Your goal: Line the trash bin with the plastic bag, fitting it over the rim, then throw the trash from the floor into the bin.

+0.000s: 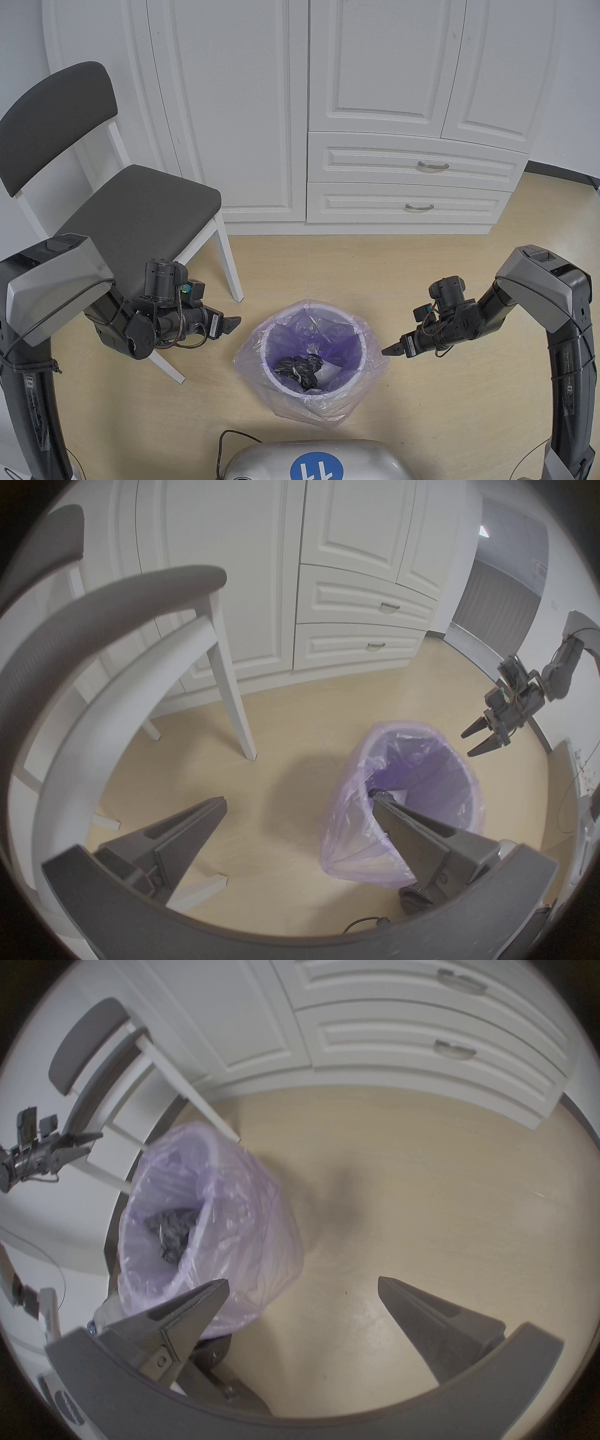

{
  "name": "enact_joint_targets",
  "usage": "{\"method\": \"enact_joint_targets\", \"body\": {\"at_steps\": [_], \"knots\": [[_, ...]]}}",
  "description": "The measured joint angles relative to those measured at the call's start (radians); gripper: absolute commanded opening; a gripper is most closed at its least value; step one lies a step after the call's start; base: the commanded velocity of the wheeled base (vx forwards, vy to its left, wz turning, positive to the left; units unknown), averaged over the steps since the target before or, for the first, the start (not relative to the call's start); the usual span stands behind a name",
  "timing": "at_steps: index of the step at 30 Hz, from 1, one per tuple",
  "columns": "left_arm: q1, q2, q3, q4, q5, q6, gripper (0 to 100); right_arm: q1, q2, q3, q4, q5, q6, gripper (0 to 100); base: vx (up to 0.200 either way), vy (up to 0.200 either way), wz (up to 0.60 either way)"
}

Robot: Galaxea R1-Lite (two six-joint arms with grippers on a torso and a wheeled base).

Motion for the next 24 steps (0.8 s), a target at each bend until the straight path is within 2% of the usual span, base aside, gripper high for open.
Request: {"method": "enact_joint_targets", "body": {"at_steps": [4, 11, 18, 24], "knots": [[0.010, 0.049, -0.027, 0.003, 0.000, -0.001, 100, -0.012, 0.023, -0.135, 0.168, 0.040, -0.062, 100, 0.000, 0.000, 0.00], [0.023, 0.131, -0.078, 0.004, -0.005, -0.001, 100, -0.019, 0.102, -0.385, 0.294, 0.072, -0.103, 100, 0.000, 0.000, 0.00], [0.037, 0.203, -0.122, 0.006, -0.011, -0.001, 100, -0.008, 0.216, -0.625, 0.501, 0.083, -0.143, 100, 0.000, 0.000, 0.00], [0.046, 0.258, -0.163, 0.043, -0.027, -0.001, 100, 0.017, 0.320, -0.730, 0.544, 0.087, -0.160, 100, 0.000, 0.000, 0.00]]}}
